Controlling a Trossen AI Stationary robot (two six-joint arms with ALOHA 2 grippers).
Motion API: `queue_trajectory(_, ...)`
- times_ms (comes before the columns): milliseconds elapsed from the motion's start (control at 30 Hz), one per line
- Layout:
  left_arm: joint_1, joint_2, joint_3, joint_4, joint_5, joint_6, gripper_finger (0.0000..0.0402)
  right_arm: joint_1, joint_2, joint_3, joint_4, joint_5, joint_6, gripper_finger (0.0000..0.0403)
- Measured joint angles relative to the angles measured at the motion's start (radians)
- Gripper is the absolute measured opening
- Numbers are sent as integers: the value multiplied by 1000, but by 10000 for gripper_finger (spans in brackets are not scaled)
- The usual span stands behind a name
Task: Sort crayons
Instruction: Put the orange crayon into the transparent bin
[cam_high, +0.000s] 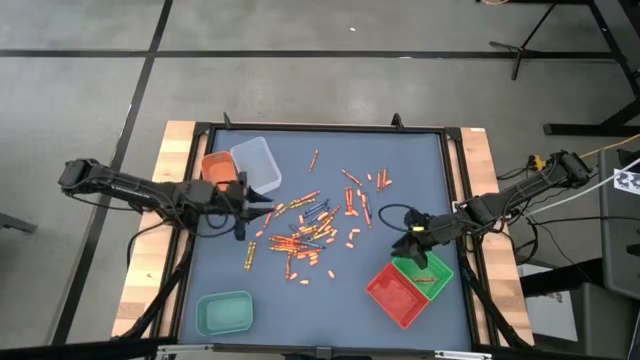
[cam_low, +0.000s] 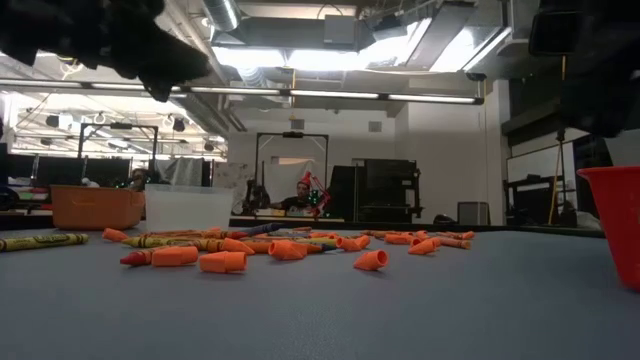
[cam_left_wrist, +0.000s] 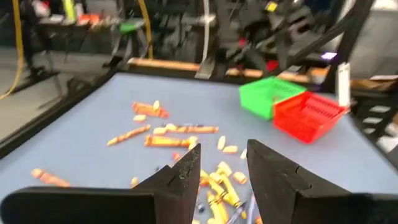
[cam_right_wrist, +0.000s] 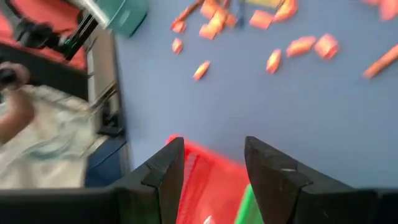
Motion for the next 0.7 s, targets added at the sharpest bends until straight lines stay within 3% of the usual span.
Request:
queue_trajectory(200, -28, 111, 34, -54, -88, -33, 115, 0, 0, 0, 0, 259, -167, 166)
queue_trajectory(333, -40, 174, 34, -76, -120, -90, 115, 0, 0, 0, 1, 369, -231, 166)
queue_trajectory(700, -45, 334, 34, -210, -223, -252, 97, 0, 0, 0, 1, 411, -256, 166)
